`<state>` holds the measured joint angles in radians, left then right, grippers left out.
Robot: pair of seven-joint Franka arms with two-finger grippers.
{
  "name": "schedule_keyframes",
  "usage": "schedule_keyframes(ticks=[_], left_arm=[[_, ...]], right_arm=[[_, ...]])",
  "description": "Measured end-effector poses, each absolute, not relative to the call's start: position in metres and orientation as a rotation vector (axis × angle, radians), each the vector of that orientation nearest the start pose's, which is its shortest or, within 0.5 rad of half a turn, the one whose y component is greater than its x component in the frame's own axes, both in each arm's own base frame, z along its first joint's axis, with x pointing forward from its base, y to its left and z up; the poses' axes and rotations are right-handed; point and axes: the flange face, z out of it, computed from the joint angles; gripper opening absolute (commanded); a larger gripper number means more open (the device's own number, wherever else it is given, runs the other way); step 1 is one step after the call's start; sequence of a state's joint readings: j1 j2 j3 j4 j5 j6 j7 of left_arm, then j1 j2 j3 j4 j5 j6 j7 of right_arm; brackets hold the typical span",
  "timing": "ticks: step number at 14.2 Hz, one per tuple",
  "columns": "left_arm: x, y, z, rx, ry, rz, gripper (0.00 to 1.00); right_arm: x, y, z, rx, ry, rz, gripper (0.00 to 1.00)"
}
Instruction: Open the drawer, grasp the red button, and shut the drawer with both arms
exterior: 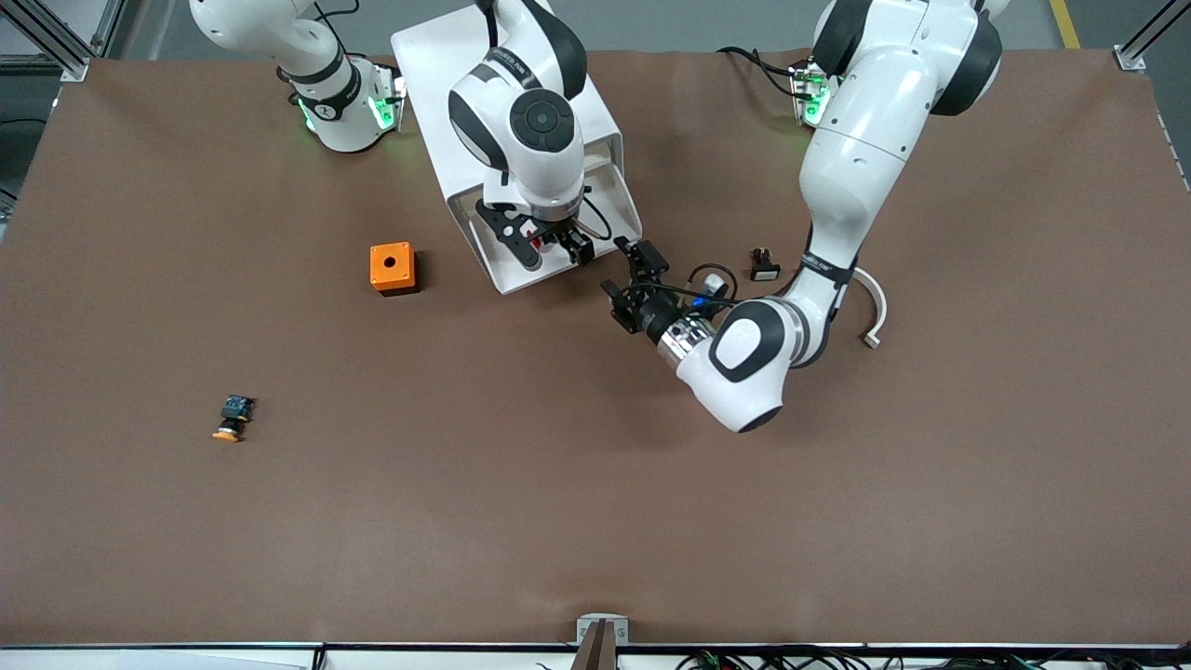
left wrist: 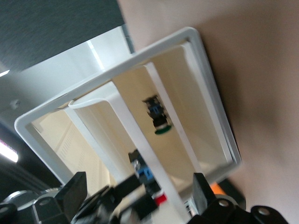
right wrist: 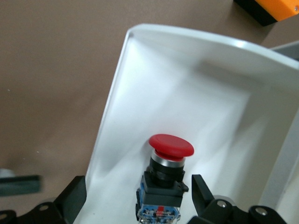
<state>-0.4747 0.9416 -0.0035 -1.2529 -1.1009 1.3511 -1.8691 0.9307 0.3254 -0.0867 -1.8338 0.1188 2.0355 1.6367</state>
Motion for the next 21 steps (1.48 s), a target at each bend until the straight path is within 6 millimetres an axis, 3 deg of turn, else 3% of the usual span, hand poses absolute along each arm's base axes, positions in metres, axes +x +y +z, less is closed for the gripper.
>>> schedule_keyframes(ticks=[3, 6, 9, 13, 15, 18, 21], left_arm=[[0.574, -0.401, 0.23, 1.986, 1.656, -1.901, 0.99], [0.597, -0.39, 0.251, 2.108, 1.355, -1.694, 0.99], [0.615, -0.374, 0.285, 2.274, 1.07, -1.423, 0.99], [0.622, -0.376, 0.355, 2.486, 0.815, -1.037, 0.99], [0.626, -0.37, 0.383, 2.558, 0.748, -0.886, 0.99], [0.627, -0.359, 0.416, 2.666, 0.7, -0.724, 0.99], [0.625, -0.356, 0.442, 2.752, 0.68, -0.582, 0.99]], right_arm=[[0.397, 0.472, 0.341, -2.951, 1.323, 0.179, 0.97], [0.389, 0.477, 0.338, -2.962, 1.309, 0.179, 0.86], [0.389, 0.478, 0.34, -2.959, 1.306, 0.177, 0.52], [0.386, 0.478, 0.335, -2.97, 1.305, 0.181, 0.06], [0.386, 0.478, 0.335, -2.97, 1.304, 0.181, 0.0], [0.389, 0.48, 0.339, -2.962, 1.303, 0.175, 0.0], [0.413, 0.473, 0.366, -2.944, 1.295, 0.172, 0.0]])
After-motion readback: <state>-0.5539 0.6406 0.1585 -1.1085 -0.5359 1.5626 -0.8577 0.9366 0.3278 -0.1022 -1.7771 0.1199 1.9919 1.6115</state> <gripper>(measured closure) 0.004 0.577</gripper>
